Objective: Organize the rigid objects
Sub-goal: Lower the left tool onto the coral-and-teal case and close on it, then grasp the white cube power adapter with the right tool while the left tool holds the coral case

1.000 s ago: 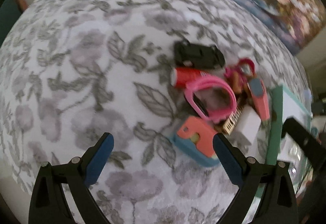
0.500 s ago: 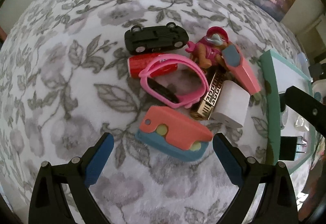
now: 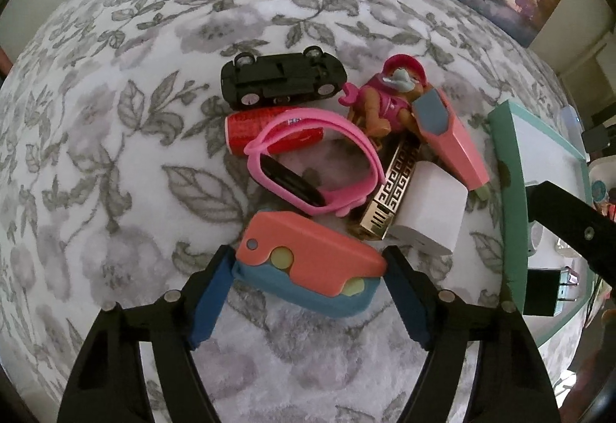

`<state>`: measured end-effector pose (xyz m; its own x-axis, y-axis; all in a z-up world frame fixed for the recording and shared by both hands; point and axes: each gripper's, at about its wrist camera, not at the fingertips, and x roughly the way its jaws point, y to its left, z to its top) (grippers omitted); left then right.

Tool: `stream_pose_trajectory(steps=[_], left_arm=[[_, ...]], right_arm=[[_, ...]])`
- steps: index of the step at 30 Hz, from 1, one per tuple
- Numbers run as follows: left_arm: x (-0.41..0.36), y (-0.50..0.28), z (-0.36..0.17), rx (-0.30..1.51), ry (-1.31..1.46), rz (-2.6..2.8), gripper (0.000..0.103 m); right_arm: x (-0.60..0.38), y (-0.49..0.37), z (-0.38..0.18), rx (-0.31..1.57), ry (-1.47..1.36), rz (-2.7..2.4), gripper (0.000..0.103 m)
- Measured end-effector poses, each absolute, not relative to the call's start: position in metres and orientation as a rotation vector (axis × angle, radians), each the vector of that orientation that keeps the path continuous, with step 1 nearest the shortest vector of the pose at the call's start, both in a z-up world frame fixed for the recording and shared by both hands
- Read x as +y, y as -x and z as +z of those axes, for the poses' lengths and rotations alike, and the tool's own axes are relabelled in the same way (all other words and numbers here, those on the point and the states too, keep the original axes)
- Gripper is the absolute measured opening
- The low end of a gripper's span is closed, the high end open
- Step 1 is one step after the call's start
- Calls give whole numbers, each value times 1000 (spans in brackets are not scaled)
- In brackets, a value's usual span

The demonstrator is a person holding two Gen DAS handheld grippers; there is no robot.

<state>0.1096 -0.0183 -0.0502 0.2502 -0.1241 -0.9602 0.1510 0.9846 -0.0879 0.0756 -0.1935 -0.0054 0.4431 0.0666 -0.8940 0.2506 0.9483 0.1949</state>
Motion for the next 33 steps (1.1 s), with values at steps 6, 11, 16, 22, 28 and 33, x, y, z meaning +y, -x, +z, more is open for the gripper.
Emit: stream_pose_trajectory(steps=[6,11,16,22,28,33], left_arm=[[9,-110,-41,1309,95,-137,78],[36,-111,-36,1294,192,-46,78],[65,-110,-27,1266,273,37,78],[80,-110,-13,1227,320,72,78],[84,-110,-7,1212,338,68,78],[83,-110,-9,1221,349,64,78]], right_arm=[[-188,-78,-8,1115,-309,-92,103],[-170,-82,-11,1109,-279,-21,103],[-156,-85,-20,1120,-279,31,103],[-145,-89,-25,1121,-274,47,91],[-137,-94,-29,1125,-278,69,80],[-132,-98,-38,1144,-284,69,70]])
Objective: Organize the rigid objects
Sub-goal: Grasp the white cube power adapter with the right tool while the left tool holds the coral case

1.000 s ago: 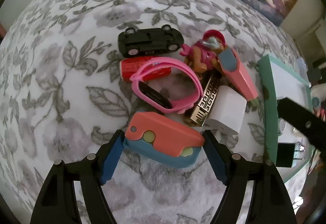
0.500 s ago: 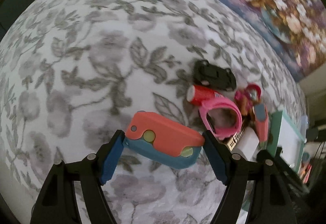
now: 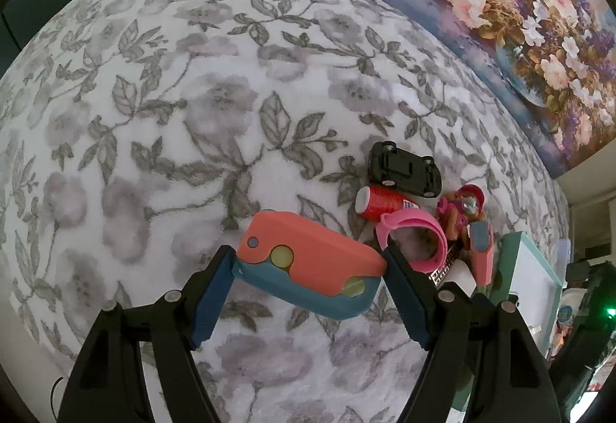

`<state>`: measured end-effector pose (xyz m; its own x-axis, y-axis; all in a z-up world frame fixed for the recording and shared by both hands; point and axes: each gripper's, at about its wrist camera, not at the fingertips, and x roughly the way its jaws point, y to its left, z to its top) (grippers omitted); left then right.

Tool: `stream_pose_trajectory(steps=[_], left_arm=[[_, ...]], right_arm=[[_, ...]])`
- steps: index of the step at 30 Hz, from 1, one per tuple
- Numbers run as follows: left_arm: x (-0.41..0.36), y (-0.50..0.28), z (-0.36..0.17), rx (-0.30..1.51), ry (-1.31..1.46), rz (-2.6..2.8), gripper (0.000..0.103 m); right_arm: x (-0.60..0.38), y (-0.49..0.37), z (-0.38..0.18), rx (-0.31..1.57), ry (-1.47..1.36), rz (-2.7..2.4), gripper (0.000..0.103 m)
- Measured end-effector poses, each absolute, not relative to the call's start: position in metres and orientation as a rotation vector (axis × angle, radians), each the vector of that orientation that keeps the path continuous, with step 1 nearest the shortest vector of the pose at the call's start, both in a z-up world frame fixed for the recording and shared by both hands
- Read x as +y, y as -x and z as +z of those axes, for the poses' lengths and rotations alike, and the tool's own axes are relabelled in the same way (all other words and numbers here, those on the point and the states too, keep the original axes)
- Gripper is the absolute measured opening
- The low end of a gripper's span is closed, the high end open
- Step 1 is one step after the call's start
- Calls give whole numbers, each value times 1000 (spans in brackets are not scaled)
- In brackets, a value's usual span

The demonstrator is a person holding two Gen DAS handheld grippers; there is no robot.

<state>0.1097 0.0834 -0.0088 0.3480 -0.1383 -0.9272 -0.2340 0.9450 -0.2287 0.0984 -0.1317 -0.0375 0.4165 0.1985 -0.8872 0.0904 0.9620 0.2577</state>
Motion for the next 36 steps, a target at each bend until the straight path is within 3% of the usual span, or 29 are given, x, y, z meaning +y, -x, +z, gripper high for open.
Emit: stream_pose_trajectory(steps=[7,12,36], left_arm=[[83,-110,-10,1223,359,61,78],[84,-109,-11,1224,369,59,78],[80,-112,-21,1251,352,72,78]], right_arm=[[-134,-102,-46,1140,-322,58,67],[-138,-100,-45,1156,-327,66,57],[-108,-112,-58,1139,-110,1,55]])
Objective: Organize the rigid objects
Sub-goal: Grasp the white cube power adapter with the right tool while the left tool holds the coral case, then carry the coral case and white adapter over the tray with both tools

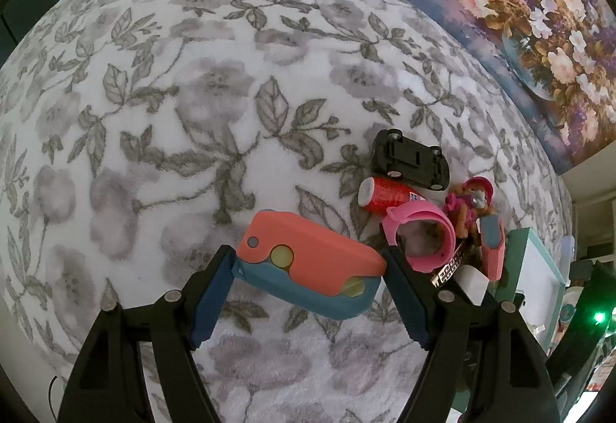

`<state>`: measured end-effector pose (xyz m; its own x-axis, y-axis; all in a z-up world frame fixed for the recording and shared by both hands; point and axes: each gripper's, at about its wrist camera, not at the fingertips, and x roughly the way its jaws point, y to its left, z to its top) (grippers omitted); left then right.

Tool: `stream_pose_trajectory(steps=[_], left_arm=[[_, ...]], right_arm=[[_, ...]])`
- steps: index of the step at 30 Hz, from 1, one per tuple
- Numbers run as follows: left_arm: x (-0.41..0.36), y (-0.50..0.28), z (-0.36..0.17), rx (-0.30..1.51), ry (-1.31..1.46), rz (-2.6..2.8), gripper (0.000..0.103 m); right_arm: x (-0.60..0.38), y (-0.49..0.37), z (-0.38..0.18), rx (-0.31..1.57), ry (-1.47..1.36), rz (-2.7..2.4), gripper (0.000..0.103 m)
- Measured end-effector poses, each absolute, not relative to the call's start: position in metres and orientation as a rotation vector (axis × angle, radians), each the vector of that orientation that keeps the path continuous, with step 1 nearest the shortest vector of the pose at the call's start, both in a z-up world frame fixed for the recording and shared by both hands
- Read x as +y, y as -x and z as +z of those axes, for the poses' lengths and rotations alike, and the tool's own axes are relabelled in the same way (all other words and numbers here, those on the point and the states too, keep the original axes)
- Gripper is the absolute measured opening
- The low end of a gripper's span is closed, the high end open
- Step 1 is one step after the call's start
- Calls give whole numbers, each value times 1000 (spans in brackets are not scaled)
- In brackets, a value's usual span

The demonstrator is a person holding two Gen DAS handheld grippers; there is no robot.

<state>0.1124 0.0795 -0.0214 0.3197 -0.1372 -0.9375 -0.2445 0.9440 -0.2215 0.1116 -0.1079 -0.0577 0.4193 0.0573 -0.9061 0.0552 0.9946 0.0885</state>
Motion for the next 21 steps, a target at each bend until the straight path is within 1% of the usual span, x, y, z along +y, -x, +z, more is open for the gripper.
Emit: stream_pose_trajectory(steps=[5,12,21], left_arm=[[80,-112,-21,1250,344,78,78],[77,-113,-23,1254,324,85,78],[72,-115,-27,1259,308,114,78]], right_arm=[[-97,-114,-61,1130,-42,-14,55],[-93,-111,-60,1116,-29,-18,54],[-108,-105,-56,1121,-64,18,49]])
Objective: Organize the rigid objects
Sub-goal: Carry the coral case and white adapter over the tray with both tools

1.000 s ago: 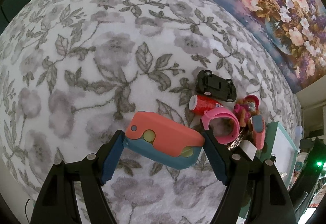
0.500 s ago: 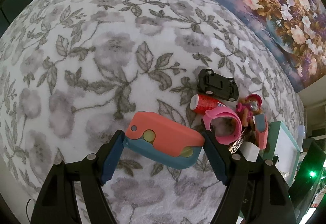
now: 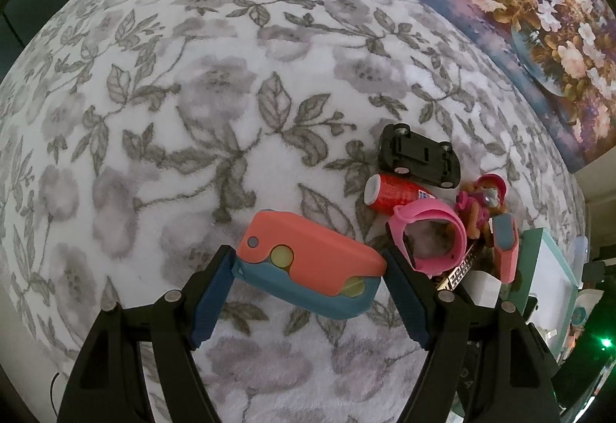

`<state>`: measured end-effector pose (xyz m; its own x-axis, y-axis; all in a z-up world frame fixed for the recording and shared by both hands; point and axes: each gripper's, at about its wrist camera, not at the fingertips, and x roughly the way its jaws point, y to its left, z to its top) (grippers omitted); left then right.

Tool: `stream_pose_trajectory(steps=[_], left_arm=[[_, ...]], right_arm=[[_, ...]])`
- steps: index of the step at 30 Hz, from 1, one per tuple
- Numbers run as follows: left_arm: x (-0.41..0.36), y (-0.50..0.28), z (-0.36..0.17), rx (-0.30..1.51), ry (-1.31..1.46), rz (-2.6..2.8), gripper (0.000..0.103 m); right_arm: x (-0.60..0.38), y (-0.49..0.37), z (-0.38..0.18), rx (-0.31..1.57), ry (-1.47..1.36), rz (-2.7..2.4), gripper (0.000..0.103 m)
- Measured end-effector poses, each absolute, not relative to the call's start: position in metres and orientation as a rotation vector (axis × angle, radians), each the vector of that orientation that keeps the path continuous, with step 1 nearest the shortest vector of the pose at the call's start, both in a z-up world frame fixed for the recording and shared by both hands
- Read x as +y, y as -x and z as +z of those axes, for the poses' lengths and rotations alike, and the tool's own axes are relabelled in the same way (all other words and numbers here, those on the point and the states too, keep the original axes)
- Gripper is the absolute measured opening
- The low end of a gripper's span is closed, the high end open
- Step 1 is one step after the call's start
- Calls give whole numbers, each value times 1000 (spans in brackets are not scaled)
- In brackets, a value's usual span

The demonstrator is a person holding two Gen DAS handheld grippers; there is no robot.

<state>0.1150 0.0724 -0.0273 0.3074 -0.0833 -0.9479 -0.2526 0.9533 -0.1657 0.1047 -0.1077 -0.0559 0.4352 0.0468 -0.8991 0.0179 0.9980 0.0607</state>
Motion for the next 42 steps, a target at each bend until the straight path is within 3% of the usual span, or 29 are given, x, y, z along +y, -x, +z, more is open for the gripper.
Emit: stream_pose_trajectory(steps=[15,26,42], left_arm=[[59,-112,17,1133,334,95,78],[47,-101,53,1036,333,71,78],[-52,-90,64,1025,214,-97,78]], right_arm=[[-130,-80,-33,1110,-204,117,46],[-179,-56,32,944,-324,97,46],[-295,-41,10,933,-453,-152,46]])
